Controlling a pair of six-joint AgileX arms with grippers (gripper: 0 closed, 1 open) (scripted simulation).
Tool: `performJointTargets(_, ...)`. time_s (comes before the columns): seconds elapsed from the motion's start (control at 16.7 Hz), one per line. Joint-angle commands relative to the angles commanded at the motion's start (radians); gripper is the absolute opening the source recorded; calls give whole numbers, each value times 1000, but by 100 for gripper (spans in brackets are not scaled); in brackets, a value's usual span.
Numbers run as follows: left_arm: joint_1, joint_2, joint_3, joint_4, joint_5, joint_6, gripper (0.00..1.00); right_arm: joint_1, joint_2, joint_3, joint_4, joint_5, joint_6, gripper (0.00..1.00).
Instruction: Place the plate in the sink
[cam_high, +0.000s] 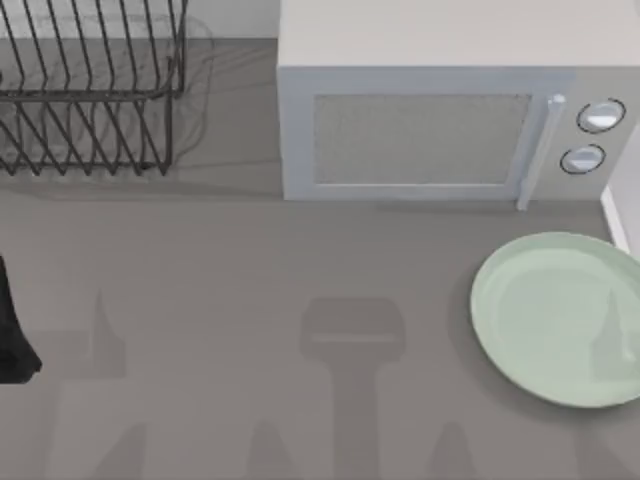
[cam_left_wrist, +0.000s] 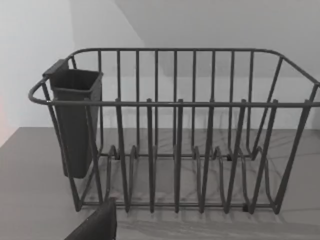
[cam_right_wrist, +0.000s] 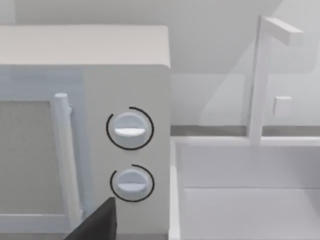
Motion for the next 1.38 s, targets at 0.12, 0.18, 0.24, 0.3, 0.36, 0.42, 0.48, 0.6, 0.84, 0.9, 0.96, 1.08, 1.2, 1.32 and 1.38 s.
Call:
performJointTargets(0.12, 0, 0, 0, 0, 0, 0, 100, 17, 52, 51, -40, 0, 19, 100)
performJointTargets(0.18, 0, 0, 0, 0, 0, 0, 100, 30, 94, 91, -70, 0, 33, 100)
performJointTargets(0.24, 0, 0, 0, 0, 0, 0, 100, 46, 147, 139, -105, 1, 49, 100)
performJointTargets(0.3, 0, 0, 0, 0, 0, 0, 100, 64, 210, 194, -147, 1, 68, 100)
performJointTargets(0.36, 0, 0, 0, 0, 0, 0, 100, 85, 282, 255, -192, 1, 89, 100)
performJointTargets(0.42, 0, 0, 0, 0, 0, 0, 100, 108, 364, 321, -242, 0, 112, 100)
performJointTargets(0.48, 0, 0, 0, 0, 0, 0, 100, 132, 454, 392, -295, 0, 136, 100)
performJointTargets(0.6, 0, 0, 0, 0, 0, 0, 100, 184, 654, 542, -409, 0, 188, 100)
performJointTargets(0.84, 0, 0, 0, 0, 0, 0, 100, 294, 1089, 854, -649, -1, 297, 100)
performJointTargets(0.9, 0, 0, 0, 0, 0, 0, 100, 321, 1196, 931, -707, -1, 323, 100)
performJointTargets(0.96, 0, 0, 0, 0, 0, 0, 100, 346, 1301, 1006, -763, -1, 349, 100)
performJointTargets(1.08, 0, 0, 0, 0, 0, 0, 100, 394, 1495, 1147, -867, -1, 396, 100)
performJointTargets(1.2, 0, 0, 0, 0, 0, 0, 100, 435, 1663, 1270, -957, -1, 438, 100)
performJointTargets(1.32, 0, 0, 0, 0, 0, 0, 100, 467, 1794, 1369, -1030, -1, 472, 100)
performJointTargets(1.38, 0, 0, 0, 0, 0, 0, 100, 479, 1845, 1409, -1058, -1, 485, 100)
